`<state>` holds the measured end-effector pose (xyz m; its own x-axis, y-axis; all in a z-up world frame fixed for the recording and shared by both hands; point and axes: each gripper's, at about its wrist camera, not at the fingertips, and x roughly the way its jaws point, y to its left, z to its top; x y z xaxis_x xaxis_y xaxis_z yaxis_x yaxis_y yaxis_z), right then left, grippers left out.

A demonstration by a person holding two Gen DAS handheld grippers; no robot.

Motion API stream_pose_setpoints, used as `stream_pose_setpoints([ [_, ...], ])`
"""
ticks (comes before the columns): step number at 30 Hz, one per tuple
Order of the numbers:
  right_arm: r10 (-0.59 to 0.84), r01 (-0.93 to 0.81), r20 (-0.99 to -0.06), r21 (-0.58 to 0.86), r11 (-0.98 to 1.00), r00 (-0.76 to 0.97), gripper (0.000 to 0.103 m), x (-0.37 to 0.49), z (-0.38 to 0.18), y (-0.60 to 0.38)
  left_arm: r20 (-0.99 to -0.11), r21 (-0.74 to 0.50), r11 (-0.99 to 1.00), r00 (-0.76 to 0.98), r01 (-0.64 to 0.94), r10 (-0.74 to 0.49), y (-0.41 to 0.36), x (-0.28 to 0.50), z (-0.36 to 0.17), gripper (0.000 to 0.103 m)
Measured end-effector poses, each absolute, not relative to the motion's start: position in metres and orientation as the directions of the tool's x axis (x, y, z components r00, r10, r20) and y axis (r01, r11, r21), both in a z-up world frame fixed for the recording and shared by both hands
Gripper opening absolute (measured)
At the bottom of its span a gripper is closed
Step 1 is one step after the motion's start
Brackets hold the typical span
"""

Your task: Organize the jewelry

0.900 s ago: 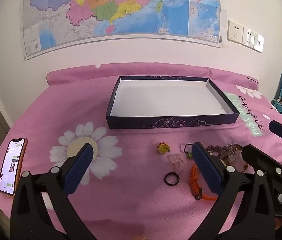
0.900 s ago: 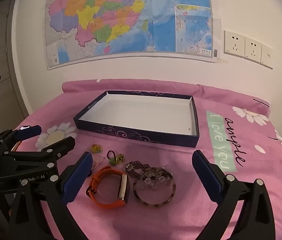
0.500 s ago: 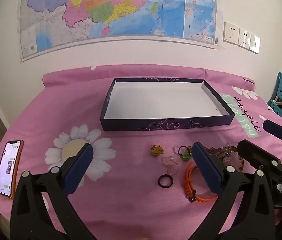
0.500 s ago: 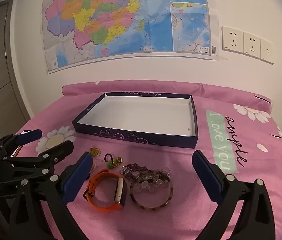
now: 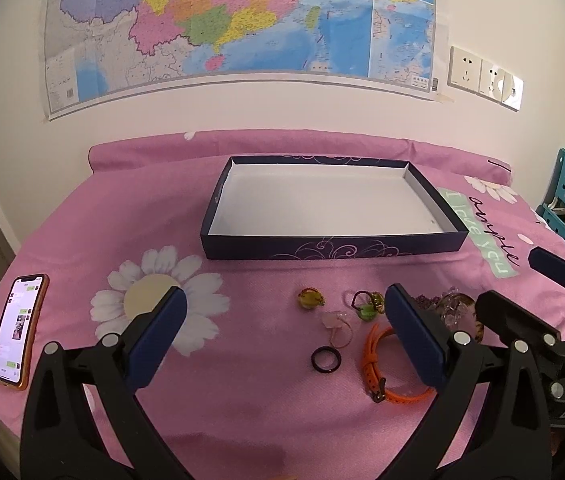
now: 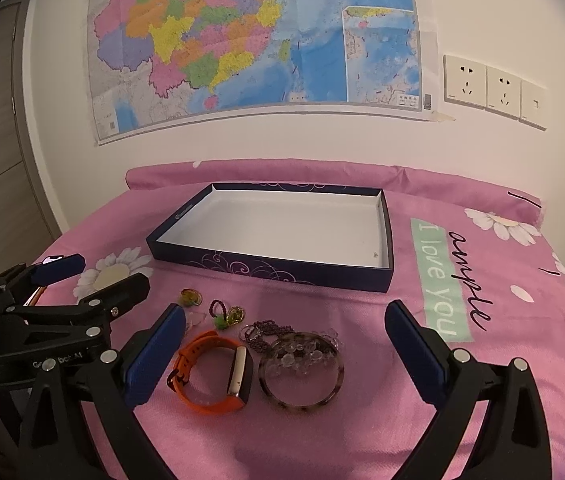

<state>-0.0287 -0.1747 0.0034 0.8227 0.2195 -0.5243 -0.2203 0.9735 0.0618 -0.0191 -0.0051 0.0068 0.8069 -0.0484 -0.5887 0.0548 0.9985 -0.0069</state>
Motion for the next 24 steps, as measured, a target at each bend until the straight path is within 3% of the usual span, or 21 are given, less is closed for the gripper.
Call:
stream_pose_setpoints([
  [24, 0.219, -0.218, -0.517, 0.063, 0.974, 0.828, 0.096, -0.0311, 0.0017, -0.1711, -0.582, -0.014, 0.999, 0.811, 0.052, -0.051, -0.0018, -0.0222, 0.0082, 0.097],
])
